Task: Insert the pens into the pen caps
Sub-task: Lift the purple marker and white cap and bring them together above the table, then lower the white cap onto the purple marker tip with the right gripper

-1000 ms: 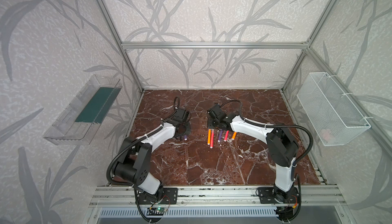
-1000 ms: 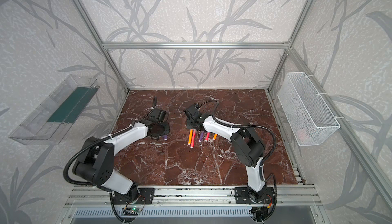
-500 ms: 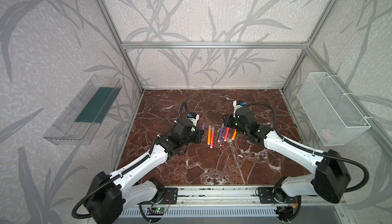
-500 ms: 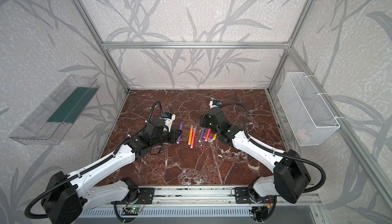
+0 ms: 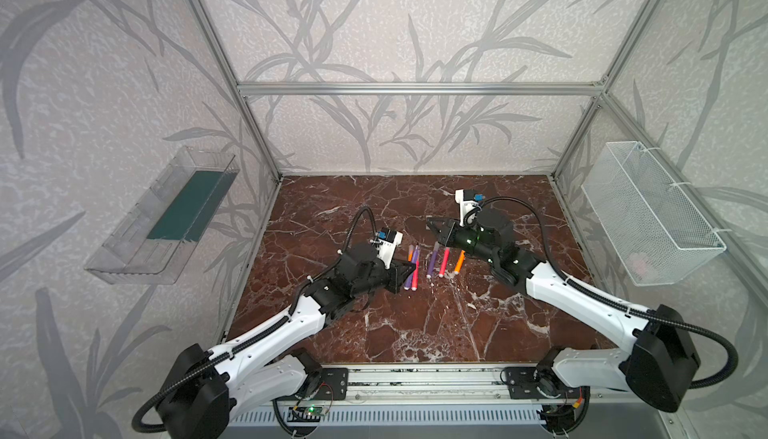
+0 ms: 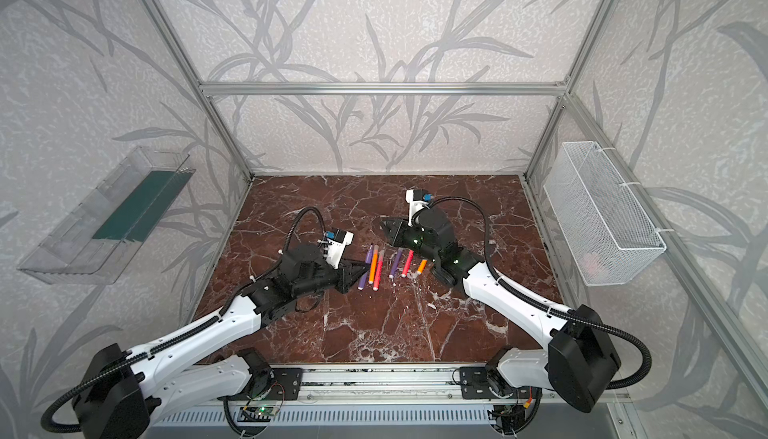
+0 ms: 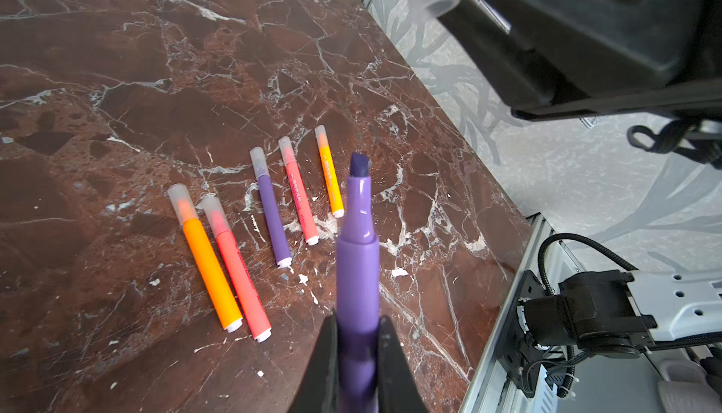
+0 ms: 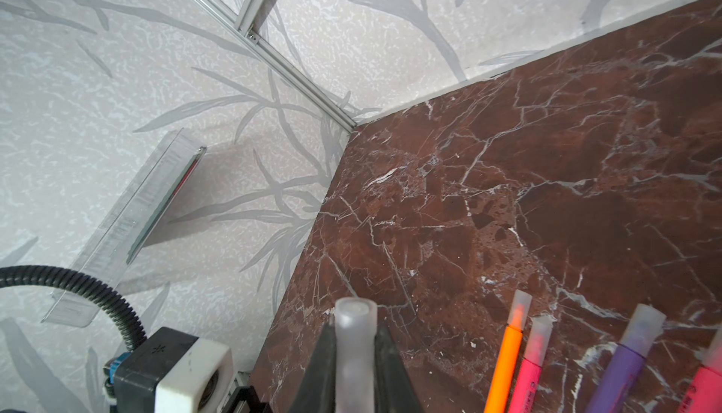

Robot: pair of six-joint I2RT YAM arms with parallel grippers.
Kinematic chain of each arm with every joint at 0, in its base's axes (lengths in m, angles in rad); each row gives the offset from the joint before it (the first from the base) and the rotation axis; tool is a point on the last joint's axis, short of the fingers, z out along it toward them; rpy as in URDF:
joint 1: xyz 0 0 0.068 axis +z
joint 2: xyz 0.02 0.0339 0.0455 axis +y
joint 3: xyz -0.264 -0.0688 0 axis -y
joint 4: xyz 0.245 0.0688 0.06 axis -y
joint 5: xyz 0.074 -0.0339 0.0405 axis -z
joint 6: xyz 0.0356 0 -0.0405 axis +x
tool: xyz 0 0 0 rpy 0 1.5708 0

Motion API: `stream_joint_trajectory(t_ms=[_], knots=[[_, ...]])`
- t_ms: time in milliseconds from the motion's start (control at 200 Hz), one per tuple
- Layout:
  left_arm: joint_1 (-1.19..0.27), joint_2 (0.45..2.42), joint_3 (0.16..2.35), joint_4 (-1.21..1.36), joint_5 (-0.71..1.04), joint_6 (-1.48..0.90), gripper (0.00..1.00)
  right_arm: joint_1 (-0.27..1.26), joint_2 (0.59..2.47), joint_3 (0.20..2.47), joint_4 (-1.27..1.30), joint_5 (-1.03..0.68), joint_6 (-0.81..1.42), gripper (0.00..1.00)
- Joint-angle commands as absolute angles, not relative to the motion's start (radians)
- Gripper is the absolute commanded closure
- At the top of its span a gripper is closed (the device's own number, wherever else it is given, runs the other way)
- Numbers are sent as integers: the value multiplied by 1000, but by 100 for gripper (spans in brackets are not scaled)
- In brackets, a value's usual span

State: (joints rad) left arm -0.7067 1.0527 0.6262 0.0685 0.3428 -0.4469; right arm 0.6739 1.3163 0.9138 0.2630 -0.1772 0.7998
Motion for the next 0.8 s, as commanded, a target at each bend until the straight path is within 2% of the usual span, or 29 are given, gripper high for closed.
stream_joint_trajectory(t_ms=[0,550,795], knots=[[-715,1053,624,117,366,-442,100,669,1342,946,331,-244,811,94],[-716,1040,647,138,308,-451,100,672,1376,896,419,-304,869,95],[-716,1044,655,149,293,-456,100,681,1376,857,429,-277,883,97]])
